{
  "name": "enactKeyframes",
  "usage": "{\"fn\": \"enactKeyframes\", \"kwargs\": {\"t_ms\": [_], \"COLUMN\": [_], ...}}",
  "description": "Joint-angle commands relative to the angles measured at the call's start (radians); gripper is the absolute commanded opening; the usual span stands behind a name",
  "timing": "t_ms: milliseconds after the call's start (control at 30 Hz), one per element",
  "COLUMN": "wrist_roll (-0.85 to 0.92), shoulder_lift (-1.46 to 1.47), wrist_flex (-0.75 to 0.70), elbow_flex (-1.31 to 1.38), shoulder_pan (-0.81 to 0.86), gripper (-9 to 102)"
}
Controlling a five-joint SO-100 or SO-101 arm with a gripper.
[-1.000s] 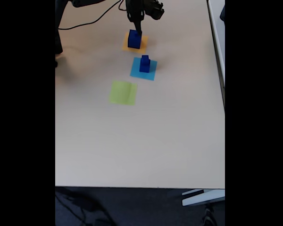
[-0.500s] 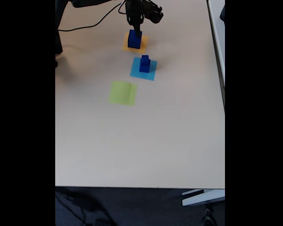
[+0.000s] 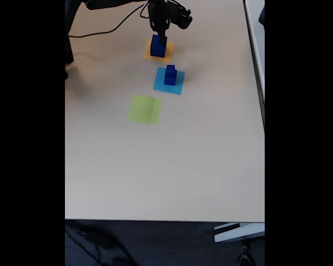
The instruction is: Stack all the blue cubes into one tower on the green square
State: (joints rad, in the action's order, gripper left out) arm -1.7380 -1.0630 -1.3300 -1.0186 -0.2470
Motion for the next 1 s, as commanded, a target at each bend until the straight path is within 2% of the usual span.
{"fn": "enactKeyframes", "kwargs": {"t_ms": [0, 967], "wrist_roll": [0.012, 0.015], "shoulder_lift": [-0.02, -0.023], "wrist_flex": [-0.002, -0.026], "elbow_flex": [0.0, -0.011], "shoulder_pan": [0.015, 0.02], "gripper": [18, 10]}}
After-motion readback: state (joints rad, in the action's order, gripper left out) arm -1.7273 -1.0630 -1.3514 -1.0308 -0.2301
